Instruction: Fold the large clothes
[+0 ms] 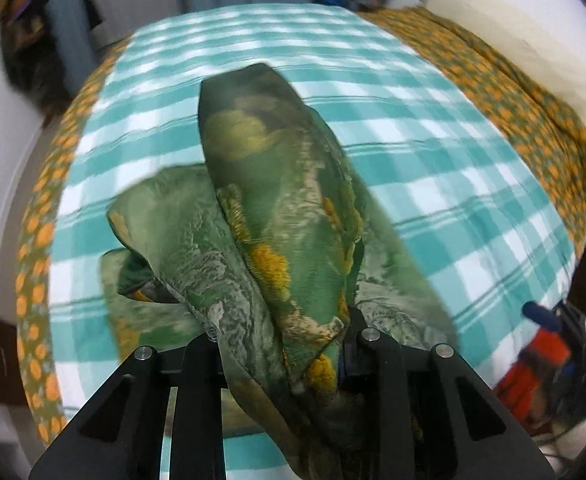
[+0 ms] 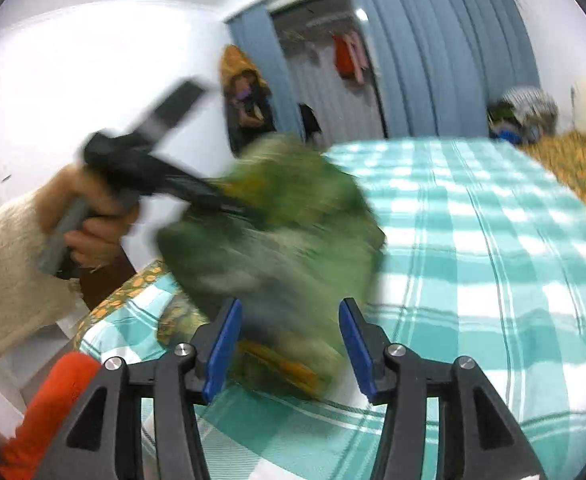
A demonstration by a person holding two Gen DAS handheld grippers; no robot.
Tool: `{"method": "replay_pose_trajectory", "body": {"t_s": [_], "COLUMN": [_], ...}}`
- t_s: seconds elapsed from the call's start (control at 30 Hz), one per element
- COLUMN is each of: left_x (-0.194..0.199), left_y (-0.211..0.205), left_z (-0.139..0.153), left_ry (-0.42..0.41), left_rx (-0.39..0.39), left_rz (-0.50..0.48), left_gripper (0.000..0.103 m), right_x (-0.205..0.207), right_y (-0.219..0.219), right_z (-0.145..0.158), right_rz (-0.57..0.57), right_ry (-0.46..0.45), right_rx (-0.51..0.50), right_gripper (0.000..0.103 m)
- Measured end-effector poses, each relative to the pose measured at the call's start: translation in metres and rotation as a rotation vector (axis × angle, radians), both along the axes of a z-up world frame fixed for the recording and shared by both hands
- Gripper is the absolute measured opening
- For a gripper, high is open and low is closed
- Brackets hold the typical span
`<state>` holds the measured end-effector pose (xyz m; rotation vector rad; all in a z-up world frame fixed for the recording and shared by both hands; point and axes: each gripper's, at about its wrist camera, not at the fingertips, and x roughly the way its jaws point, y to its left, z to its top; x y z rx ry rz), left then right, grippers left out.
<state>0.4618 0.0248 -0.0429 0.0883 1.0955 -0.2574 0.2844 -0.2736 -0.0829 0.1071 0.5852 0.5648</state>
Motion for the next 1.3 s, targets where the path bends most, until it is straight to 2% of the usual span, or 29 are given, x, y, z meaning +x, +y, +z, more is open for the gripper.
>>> {"method": "replay_pose_trajectory", "body": {"t_s": [0.2, 0.37, 0.47, 0.57, 0.63, 0.9, 0.97, 1.07, 1.17, 1.3], "left_x": [-0.008, -0.015, -0.019, -0.02, -0.021, -0.02, -0.021, -0.027, -0.033, -0.04], "left_y": [0.088, 0.126, 0.142, 0.15, 0.155, 0.176, 0.179, 0.18, 0.185, 0.189], "left_z": [-0.04, -0.072, -0.094, -0.122, -0.135, -0.172, -0.173, -0.172, -0.177, -0.182], "left_ry": [0.045, 0.071, 0.088, 0.119, 0.117, 0.112, 0.104, 0.087, 0.073, 0.062], "left_rx": [-0.075, -0.143, -0.167, -0.197, -0.227, -0.373, -0.397, -0.402, -0.438, -0.461], "left_rz": [0.137, 0.201, 0.226, 0.23, 0.225, 0.267, 0.267, 0.264, 0.277, 0.282], "left_gripper": [0.029, 0.03, 0.034, 0.04, 0.041, 0.044, 0.045, 0.045, 0.045, 0.045], "right_x": [0.037, 0.058, 0.065, 0.073, 0.075, 0.072, 0.068, 0.071, 0.083, 0.131], "right_y": [0.05, 0.106, 0.138, 0.151, 0.151, 0.147, 0.148, 0.151, 0.161, 0.191], "right_z": [-0.008, -0.027, -0.054, -0.082, -0.102, -0.131, -0.131, -0.122, -0.097, -0.063], "right_rz": [0.1, 0.208, 0.264, 0.26, 0.243, 0.218, 0.221, 0.242, 0.277, 0.248], "right_ry": [0.065, 0.108, 0.15, 0.22, 0.258, 0.247, 0.228, 0.254, 0.289, 0.289], "right_rx": [-0.018, -0.025, -0.076, -0.145, -0.135, -0.128, -0.155, -0.188, -0.243, -0.257], "right_gripper": [0.035, 0.035, 0.035, 0.034, 0.033, 0.032, 0.032, 0.032, 0.032, 0.033]}}
